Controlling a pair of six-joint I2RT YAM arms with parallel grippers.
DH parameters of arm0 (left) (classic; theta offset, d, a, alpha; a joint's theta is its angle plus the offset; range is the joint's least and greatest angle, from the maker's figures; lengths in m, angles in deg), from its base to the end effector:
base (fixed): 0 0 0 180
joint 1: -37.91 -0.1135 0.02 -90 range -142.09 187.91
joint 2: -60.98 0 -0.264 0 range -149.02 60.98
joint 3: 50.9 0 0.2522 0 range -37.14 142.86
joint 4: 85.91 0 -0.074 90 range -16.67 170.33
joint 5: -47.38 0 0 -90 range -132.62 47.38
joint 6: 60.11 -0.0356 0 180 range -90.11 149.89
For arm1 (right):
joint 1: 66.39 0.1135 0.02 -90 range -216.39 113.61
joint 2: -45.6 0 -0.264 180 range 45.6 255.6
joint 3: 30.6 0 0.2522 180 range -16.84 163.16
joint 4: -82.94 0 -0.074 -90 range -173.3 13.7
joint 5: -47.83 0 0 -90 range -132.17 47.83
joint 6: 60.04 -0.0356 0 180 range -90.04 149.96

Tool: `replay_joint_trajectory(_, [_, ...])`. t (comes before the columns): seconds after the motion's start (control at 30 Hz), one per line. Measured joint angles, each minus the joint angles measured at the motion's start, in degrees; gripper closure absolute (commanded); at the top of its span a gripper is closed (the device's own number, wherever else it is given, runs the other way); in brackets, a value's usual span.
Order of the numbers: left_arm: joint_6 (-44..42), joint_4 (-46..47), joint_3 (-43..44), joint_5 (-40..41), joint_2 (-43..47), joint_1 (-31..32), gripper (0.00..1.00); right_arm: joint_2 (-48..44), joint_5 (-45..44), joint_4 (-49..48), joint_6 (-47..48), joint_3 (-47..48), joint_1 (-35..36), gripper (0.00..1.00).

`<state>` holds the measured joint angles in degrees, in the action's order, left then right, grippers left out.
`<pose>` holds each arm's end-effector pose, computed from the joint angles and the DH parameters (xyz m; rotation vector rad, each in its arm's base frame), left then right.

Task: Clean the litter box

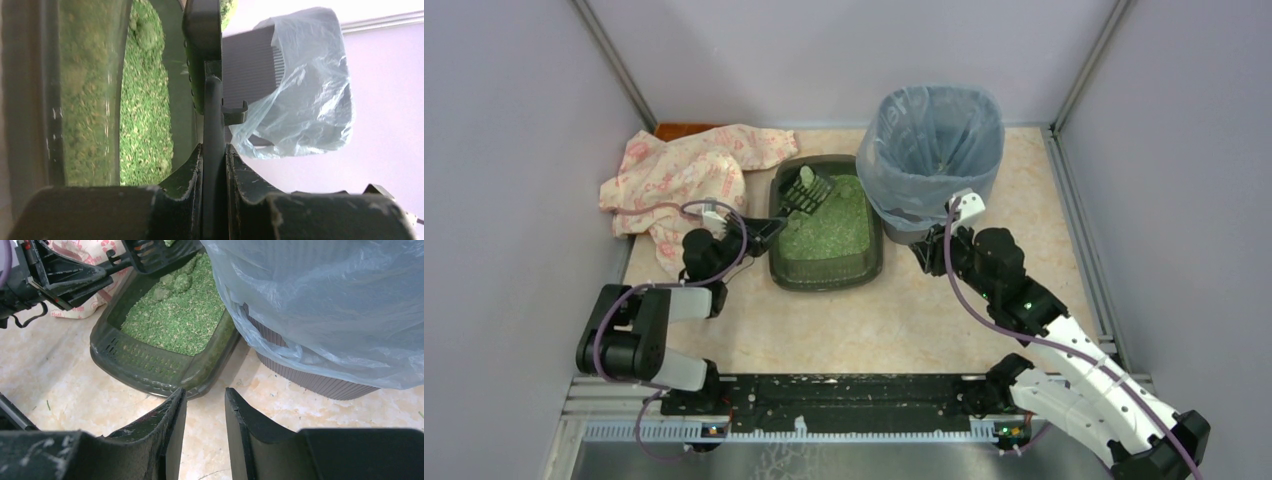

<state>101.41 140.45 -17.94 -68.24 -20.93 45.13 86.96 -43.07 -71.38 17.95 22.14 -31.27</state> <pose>0.2505 -0.0473 0.1799 -0.6153 1.7009 -1.3823 0.1437 0.1004 0.3106 -0.3609 1.8220 0.5636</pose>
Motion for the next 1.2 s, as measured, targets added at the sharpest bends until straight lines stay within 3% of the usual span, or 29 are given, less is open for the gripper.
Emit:
replay_joint_trajectory(0.4, [5.7,6.6,-2.3,-3.2,-4.9,-0.1,1.0,1.0,1.2,-1.2,-1.5,-0.7,0.0,0.65])
replay_joint_trajectory(0.67, [3.8,4.8,-1.9,-2.7,0.9,-0.1,1.0,1.1,1.2,-1.2,-1.5,-0.7,0.0,0.65])
replay_joint_trajectory(0.87, [3.1,3.5,-0.2,-1.4,2.8,2.6,1.0,1.0,1.2,-1.2,-1.6,-0.7,0.0,0.65])
replay_joint_trajectory(1.2, [4.7,6.2,-0.9,2.1,-2.0,7.0,1.0,0.8,1.1,-1.1,-1.6,-0.7,0.0,0.65])
